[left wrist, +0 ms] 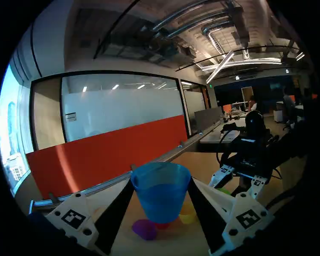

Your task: Pour water

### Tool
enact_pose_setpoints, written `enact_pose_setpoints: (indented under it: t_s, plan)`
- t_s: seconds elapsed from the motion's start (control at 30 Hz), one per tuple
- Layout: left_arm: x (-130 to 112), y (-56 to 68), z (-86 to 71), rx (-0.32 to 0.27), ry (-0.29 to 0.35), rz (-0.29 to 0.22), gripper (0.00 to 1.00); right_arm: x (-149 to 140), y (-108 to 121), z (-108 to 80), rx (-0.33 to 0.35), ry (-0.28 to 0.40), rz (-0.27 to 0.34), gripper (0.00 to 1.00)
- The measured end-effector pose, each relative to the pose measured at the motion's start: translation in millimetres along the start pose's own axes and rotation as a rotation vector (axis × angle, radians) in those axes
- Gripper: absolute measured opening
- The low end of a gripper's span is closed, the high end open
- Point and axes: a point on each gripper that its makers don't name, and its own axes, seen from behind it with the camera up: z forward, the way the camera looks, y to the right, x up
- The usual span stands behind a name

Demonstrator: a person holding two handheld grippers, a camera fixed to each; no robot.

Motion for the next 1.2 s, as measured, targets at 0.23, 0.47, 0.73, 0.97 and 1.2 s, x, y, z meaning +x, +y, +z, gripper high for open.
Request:
enact_pose_setpoints:
  t_s: [0.23, 0.47, 0.73, 0.97, 1.2]
  plan:
    - [4, -0.8, -1.3, 0.009, 0.012, 0.034, 0.86, 2, -5, 3.5, 0.015, 0.006, -0.002, 0.89]
    - [7, 1.5, -2.5, 0.018, 0.023, 0.087, 0.86, 2, -8, 5.5, 0.028, 0.006, -0.003, 0.89]
    - [7, 4.8, -2.0, 0.02, 0.025, 0.144, 0.86, 2, -11, 6.4, 0.04, 0.004, -0.009, 0.9]
    - [5, 8.2, -1.3, 0.021, 0.023, 0.195, 0.86, 1, -13, 7.9, 0.049, 0.001, -0.01, 0.89]
    - [4, 10.3, -2.0, 0.021, 0.022, 0.227, 0.86, 2, -15, 10.0, 0.052, 0.003, -0.011, 0.89]
